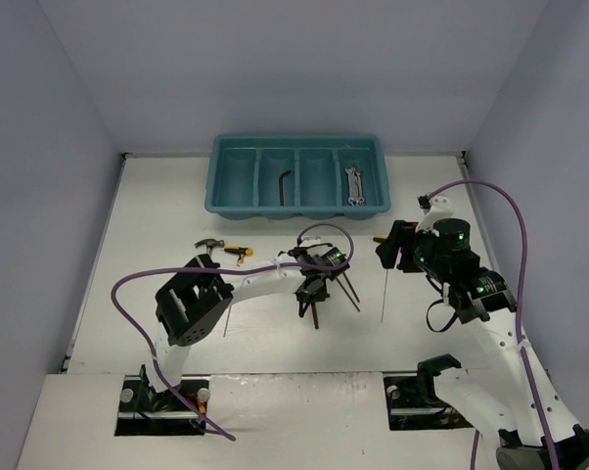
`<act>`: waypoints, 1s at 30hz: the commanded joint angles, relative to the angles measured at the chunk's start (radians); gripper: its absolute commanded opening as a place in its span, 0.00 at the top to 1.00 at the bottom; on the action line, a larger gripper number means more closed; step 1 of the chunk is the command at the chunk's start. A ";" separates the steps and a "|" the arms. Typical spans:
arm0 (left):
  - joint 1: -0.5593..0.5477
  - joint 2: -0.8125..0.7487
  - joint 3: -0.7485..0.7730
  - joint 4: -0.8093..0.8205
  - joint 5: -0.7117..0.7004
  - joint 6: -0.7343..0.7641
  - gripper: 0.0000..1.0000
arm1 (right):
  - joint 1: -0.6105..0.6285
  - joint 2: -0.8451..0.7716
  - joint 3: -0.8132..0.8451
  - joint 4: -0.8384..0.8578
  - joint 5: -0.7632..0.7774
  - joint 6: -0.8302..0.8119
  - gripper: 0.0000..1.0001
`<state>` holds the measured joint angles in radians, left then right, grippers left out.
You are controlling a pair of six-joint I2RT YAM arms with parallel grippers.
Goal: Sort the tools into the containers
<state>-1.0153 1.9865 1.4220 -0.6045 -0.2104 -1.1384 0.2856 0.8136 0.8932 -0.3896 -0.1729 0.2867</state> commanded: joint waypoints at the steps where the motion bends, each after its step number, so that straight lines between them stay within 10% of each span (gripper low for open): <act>1: 0.000 -0.023 0.037 -0.046 -0.057 -0.004 0.99 | 0.015 -0.005 0.004 0.019 0.013 -0.012 0.40; 16: 0.256 -0.150 0.455 -0.123 -0.133 0.528 1.00 | 0.021 0.033 0.003 0.014 -0.006 -0.044 0.37; 30: 0.556 0.298 1.018 -0.104 0.049 0.744 1.00 | 0.021 0.140 0.018 0.013 -0.004 -0.055 0.37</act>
<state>-0.4653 2.2051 2.3021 -0.7321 -0.2359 -0.4876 0.3019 0.9148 0.8906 -0.4122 -0.1665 0.2480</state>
